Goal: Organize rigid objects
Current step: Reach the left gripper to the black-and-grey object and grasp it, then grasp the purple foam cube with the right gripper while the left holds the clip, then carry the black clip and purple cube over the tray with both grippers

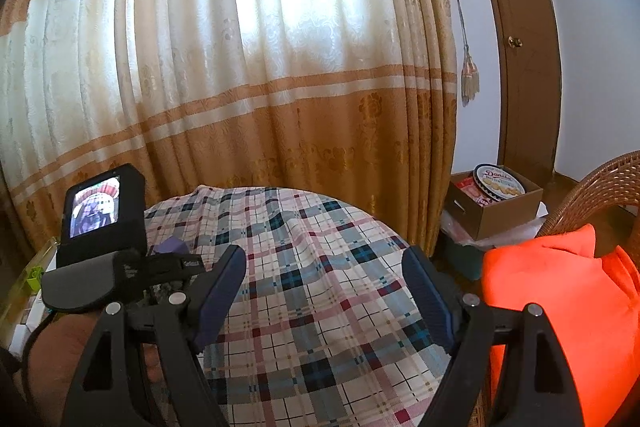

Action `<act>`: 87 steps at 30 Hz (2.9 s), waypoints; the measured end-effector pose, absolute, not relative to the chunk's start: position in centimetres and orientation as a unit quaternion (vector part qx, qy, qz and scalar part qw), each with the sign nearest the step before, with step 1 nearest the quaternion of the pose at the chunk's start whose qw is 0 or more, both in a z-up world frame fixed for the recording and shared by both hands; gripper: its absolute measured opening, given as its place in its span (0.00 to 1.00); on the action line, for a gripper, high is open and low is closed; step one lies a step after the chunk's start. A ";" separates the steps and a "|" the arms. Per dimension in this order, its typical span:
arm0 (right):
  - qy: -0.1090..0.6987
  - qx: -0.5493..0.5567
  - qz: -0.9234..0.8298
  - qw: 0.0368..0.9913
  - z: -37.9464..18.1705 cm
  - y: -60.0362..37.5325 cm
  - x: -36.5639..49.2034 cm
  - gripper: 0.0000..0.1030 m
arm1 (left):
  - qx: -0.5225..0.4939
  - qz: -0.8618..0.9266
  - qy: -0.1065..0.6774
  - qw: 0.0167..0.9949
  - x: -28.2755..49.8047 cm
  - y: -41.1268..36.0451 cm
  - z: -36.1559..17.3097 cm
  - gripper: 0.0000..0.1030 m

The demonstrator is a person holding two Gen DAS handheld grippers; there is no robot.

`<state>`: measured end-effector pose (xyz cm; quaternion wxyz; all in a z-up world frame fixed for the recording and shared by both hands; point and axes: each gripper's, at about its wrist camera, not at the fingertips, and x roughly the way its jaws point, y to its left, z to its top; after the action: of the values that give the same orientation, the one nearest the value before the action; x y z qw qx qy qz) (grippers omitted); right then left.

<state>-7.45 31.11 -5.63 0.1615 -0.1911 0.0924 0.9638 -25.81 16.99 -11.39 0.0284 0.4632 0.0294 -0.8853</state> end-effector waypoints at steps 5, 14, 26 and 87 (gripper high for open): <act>0.090 -0.205 0.960 0.170 -5.8 31.1 -8.0 0.80 | 0.484 -0.874 0.036 -0.009 -24.6 16.3 -11.0 0.53; 0.108 -0.283 0.949 0.091 -7.0 31.3 -11.5 0.80 | 0.426 -0.901 -0.012 -0.076 -17.2 13.5 -6.8 0.53; 0.082 -0.375 0.922 -0.049 -9.3 24.7 -24.6 0.80 | 0.401 -0.913 -0.004 -0.070 -14.5 6.0 -4.3 0.53; 0.129 -0.339 0.929 -0.080 -3.7 15.6 -9.3 0.42 | 0.400 -0.916 0.011 -0.019 -9.4 -1.9 -4.1 0.53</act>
<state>-9.27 15.56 -3.69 -0.0795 -0.3390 0.1290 0.9285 -9.44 -1.90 -4.10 -0.0190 0.3999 0.0112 -0.9163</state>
